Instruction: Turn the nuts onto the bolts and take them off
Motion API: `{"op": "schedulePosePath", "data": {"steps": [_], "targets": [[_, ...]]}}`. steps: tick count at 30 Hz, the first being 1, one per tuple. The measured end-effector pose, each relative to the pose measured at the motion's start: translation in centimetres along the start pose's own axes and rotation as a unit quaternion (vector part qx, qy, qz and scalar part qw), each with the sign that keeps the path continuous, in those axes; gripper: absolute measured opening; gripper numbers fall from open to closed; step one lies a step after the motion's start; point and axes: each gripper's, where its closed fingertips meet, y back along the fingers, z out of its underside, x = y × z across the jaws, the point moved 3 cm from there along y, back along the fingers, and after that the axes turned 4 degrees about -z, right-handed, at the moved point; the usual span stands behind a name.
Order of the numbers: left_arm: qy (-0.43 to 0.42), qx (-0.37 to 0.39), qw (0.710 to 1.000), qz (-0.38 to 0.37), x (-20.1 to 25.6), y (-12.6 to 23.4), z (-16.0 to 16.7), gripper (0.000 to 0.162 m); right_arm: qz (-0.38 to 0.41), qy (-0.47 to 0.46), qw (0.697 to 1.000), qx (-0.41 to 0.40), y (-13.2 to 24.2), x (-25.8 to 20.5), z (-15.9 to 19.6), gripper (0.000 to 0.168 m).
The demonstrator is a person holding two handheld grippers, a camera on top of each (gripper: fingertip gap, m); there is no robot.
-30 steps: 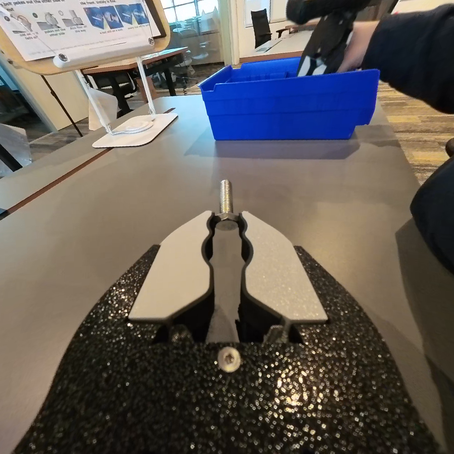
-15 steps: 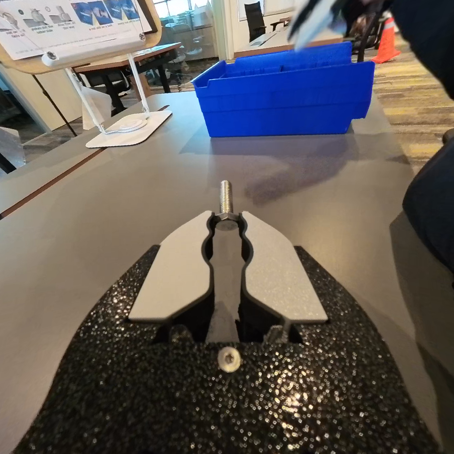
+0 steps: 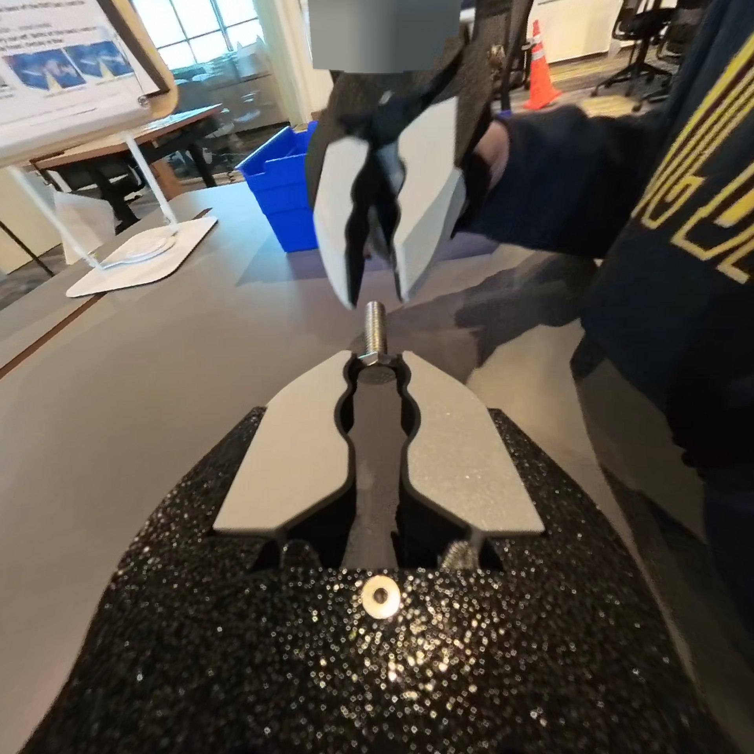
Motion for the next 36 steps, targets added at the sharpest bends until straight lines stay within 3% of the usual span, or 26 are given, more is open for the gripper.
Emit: {"op": "schedulePosePath", "data": {"steps": [13, 16, 18, 20, 24, 29, 33, 36], "targets": [[0.013, 0.012, 1.000, 0.008, -0.1, 0.1, -0.2, 0.018, -0.034, -0.009, 0.999, -0.002, -1.4, 0.0, 0.6, 0.010], [0.020, 0.016, 1.000, -0.001, -0.4, 0.1, -0.3, 0.037, -0.016, -0.005, 1.000, -0.019, -1.1, 0.2, 1.1, 0.010], [0.025, 0.012, 1.000, 0.000, -0.5, 0.1, -0.2, 0.038, -0.006, -0.007, 1.000, -0.024, -0.3, 0.2, 1.0, 0.010], [0.026, 0.010, 1.000, 0.005, -0.4, 0.0, -0.2, 0.033, 0.028, -0.003, 0.999, -0.043, 1.6, 0.4, 0.6, 0.010], [0.021, 0.006, 1.000, 0.011, -0.2, -0.1, -0.1, 0.000, 0.173, 0.024, 0.980, -0.094, 7.8, 2.2, -0.5, 0.010], [0.013, -0.003, 1.000, 0.014, 0.0, -0.2, 0.1, 0.000, 0.350, -0.014, 0.916, -0.194, 20.3, 5.5, 1.4, 0.010], [0.009, -0.011, 1.000, 0.017, 0.1, -0.4, 0.3, 0.000, 0.372, -0.122, 0.882, -0.263, 26.9, 8.3, 6.1, 0.010], [0.006, -0.017, 1.000, 0.019, 0.2, -0.5, 0.4, 0.000, 0.335, -0.167, 0.873, -0.312, 28.2, 10.0, 9.2, 0.010]]}}
